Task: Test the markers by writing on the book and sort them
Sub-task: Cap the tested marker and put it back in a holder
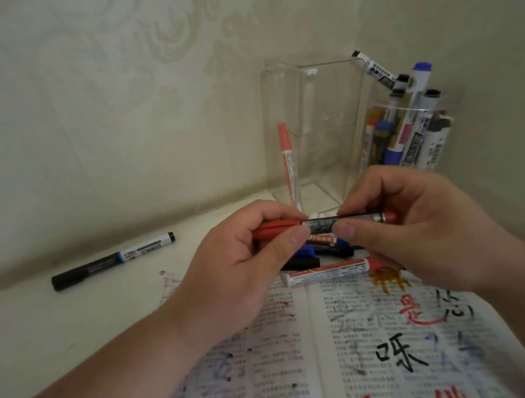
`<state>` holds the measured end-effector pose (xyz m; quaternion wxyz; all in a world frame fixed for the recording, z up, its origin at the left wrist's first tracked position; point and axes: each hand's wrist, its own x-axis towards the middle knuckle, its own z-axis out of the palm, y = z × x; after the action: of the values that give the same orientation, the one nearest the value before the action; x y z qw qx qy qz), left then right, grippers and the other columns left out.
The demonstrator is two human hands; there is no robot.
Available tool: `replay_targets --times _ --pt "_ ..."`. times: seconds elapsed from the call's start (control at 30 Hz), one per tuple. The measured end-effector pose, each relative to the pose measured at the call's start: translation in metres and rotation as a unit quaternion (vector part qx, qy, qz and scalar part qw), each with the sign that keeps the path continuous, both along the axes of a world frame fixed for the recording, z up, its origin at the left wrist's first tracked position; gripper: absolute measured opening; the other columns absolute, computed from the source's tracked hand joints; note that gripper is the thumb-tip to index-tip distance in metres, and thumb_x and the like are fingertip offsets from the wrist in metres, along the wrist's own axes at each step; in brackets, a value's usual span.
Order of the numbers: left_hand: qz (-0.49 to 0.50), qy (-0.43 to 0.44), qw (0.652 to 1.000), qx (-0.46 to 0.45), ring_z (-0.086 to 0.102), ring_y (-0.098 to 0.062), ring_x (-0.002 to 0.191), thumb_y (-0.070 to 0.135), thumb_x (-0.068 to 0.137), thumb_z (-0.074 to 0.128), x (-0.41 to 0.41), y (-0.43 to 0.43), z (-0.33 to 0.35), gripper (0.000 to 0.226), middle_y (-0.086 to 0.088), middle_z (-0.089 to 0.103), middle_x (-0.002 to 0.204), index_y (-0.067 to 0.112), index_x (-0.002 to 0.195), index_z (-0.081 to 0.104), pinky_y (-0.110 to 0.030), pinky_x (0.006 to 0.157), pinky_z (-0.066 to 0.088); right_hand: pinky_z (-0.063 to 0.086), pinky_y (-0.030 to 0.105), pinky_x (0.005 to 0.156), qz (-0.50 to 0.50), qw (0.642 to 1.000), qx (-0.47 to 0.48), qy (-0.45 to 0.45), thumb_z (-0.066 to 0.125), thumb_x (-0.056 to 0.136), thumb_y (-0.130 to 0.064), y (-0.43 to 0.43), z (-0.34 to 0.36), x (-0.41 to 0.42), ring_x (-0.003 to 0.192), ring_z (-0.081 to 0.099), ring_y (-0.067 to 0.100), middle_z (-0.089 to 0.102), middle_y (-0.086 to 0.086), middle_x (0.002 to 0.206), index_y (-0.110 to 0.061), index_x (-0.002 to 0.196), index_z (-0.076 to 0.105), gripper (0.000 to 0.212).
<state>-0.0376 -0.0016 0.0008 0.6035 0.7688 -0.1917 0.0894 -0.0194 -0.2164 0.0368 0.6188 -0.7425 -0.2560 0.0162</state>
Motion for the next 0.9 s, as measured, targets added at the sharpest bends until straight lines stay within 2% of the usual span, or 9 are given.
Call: replay_targets --times 0.13,0.27,0.37,0.43,0.57,0.67,0.77,0.83,0.9 --pt "-0.001 0.014 1.0 -0.005 0.065 0.005 0.07 0.037 0.079 0.064 -0.001 0.0 0.003 0.024 0.017 0.072 0.078 0.023 0.098 0.07 -0.008 0.066 0.047 0.036 0.018 0.036 -0.012 1.0 -0.006 0.02 0.078 0.066 -0.025 0.002 0.003 0.0 0.036 0.049 0.013 0.068 0.015 0.061 -0.013 0.073 0.073 0.014" --pt "0.003 -0.013 1.0 0.018 0.063 0.005 0.067 0.041 0.08 0.062 -0.005 0.0 0.006 0.019 0.023 0.068 0.071 0.029 0.094 0.067 -0.008 0.064 0.044 0.032 0.015 0.034 -0.012 0.998 0.013 0.059 0.073 0.074 -0.02 0.006 0.005 0.0 0.029 0.04 0.014 0.061 0.015 0.052 -0.012 0.066 0.069 0.013" --pt "0.016 -0.015 0.999 0.024 0.069 0.001 0.076 0.039 0.083 0.064 -0.004 0.003 0.004 0.015 0.017 0.073 0.08 0.028 0.092 0.069 -0.011 0.068 0.048 0.031 0.014 0.036 -0.012 0.994 0.025 0.11 0.072 0.075 -0.022 0.011 -0.001 0.0 0.03 0.035 0.015 0.057 0.015 0.051 -0.014 0.063 0.065 0.016" --pt "0.021 -0.013 0.999 0.048 0.071 -0.004 0.082 0.029 0.089 0.069 -0.002 0.007 0.001 0.006 0.011 0.075 0.087 0.026 0.094 0.07 -0.016 0.072 0.052 0.029 0.013 0.035 -0.007 0.987 0.042 0.157 0.072 0.074 -0.02 0.016 -0.003 0.001 0.031 0.032 0.016 0.056 0.018 0.054 -0.01 0.064 0.063 0.017" --pt "0.046 -0.04 0.99 0.128 0.068 -0.004 0.081 0.027 0.093 0.069 0.004 0.016 0.004 0.003 0.012 0.072 0.087 0.028 0.095 0.069 -0.017 0.074 0.052 0.024 0.014 0.033 -0.021 0.978 0.042 0.205 0.071 0.076 -0.017 0.023 0.001 0.003 0.031 0.034 0.013 0.055 0.02 0.056 -0.001 0.071 0.057 0.021" --pt "0.038 -0.025 0.981 0.187 0.067 -0.001 0.085 0.029 0.092 0.072 0.008 0.035 0.021 0.007 0.014 0.072 0.09 0.028 0.099 0.072 -0.02 0.078 0.052 0.035 0.021 0.035 -0.034 0.985 -0.056 0.158 0.075 0.08 -0.018 0.036 0.011 0.002 0.039 0.046 0.014 0.066 0.018 0.063 0.001 0.081 0.066 0.022" --pt "0.075 -0.056 0.946 0.31 0.063 -0.002 0.083 0.034 0.087 0.077 0.01 0.068 0.045 0.011 0.015 0.067 0.088 0.031 0.097 0.075 -0.021 0.075 0.048 0.043 0.014 0.046 -0.04 0.978 -0.198 0.041 0.078 0.087 -0.016 0.06 0.021 0.008 0.047 0.056 0.001 0.074 0.0 0.068 -0.015 0.088 0.077 0.002" --pt "0.113 -0.073 0.917 0.376 0.06 -0.003 0.083 0.038 0.086 0.076 0.004 0.096 0.055 0.012 0.014 0.066 0.086 0.032 0.096 0.075 -0.025 0.076 0.048 0.044 0.012 0.057 -0.042 0.953 -0.291 -0.07 0.079 0.087 -0.027 0.084 0.025 0.015 0.061 0.061 -0.003 0.074 -0.012 0.076 -0.03 0.086 0.078 0.004" --pt "0.148 -0.086 0.893 0.417 0.057 -0.005 0.082 0.042 0.088 0.073 -0.004 0.124 0.053 0.012 0.013 0.064 0.082 0.031 0.094 0.076 -0.031 0.076 0.048 0.049 0.022 0.067 -0.034 0.924 -0.352 -0.144 0.076 0.089 -0.034 0.113 0.025 0.022 0.076 0.062 0.002 0.071 -0.013 0.086 -0.032 0.089 0.075 0.001"
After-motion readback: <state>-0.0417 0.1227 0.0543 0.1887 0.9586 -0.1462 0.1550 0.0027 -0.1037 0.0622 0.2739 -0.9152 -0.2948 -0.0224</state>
